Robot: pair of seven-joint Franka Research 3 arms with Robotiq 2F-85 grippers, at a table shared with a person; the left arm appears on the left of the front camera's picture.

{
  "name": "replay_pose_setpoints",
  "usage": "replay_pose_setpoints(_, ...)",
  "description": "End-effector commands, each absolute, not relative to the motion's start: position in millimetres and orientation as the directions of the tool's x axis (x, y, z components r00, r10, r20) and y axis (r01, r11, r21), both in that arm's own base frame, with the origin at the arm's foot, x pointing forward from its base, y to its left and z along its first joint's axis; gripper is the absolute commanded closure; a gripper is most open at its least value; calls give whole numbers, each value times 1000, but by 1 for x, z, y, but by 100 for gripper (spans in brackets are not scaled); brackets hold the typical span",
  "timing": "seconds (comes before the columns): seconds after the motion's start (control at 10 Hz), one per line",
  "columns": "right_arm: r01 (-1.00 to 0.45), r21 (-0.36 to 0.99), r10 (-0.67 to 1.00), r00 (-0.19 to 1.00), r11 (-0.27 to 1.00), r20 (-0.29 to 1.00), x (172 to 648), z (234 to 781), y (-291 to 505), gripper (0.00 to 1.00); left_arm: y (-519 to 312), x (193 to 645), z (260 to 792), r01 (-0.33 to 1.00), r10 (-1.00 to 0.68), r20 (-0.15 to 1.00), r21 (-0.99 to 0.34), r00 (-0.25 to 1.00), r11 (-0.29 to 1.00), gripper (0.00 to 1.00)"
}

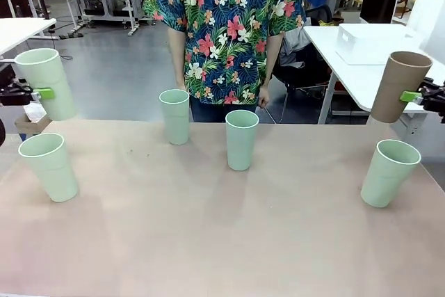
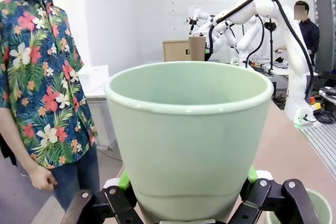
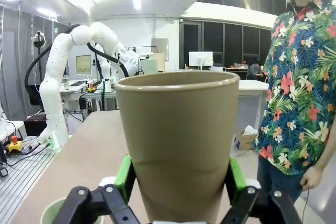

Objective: Stack the cups and store them in the basket.
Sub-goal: Pick up two Reusable plastic cups , one in each hand.

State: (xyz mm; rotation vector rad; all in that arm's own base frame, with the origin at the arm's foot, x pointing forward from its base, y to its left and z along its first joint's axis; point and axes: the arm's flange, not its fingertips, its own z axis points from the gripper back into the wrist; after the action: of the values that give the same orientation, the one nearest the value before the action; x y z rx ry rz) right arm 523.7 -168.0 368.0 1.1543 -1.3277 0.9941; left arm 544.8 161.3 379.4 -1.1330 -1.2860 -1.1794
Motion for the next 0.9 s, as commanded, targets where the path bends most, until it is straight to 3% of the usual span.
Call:
replay_pose_setpoints(0.0,-972,27,-105,2,235,995,501,378,-149,14,147,523,392,992,15,1000,22,-24,127,13)
replay_pose_setpoints(0.4,-966,48,-105,22,254,994,428,418,-133,14,112,470,408,993,-2,1000,-13,14,116,13)
replay_pose_setpoints(0.8,-972,94,-59,83,216,995,381,417,-123,14,77,429,421,996,-28,999,-42,45,75,13)
